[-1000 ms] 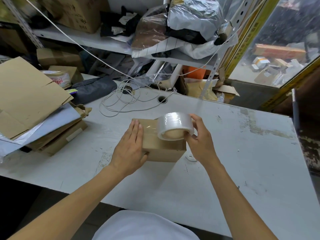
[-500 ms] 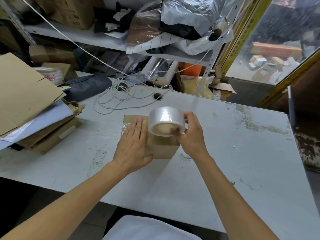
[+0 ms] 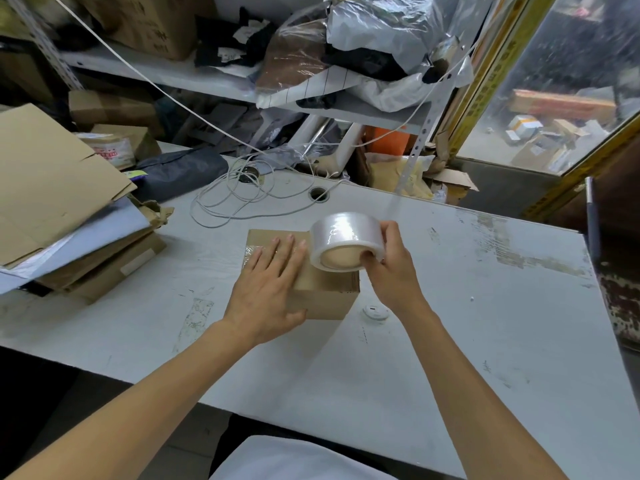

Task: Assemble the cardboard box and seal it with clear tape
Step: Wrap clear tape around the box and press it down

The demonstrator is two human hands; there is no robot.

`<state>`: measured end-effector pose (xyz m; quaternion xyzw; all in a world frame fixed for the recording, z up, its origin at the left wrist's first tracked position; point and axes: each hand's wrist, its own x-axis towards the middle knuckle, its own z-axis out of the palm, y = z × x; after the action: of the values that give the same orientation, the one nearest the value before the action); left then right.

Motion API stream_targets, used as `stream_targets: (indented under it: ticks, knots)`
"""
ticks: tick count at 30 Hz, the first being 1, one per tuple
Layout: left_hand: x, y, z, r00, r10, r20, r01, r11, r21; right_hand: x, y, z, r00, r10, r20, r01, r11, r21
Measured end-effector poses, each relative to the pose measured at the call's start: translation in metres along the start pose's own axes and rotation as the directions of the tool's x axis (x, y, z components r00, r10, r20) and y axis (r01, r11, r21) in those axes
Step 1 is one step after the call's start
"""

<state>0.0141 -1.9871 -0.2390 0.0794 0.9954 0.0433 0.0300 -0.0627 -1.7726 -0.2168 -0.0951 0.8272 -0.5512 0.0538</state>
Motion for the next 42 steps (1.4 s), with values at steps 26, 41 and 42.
stream_targets:
  ticks: [26,41,42]
  knots:
    - [0.008,0.031,0.003,0.999,0.029,0.029,-0.030,0.999,0.019,-0.017,0.012,0.036,0.962,0.174,-0.210,-0.133,0.972,0.194]
    - [-0.002,0.004,-0.003,0.998,0.060,0.011,-0.060,0.998,0.022,-0.008,0.021,0.000,0.985,0.167,0.038,-0.159,0.808,0.568]
    - [0.000,0.009,-0.003,0.999,0.052,0.004,-0.052,0.999,0.010,-0.008,0.021,-0.001,0.986,0.162,0.040,-0.156,0.807,0.569]
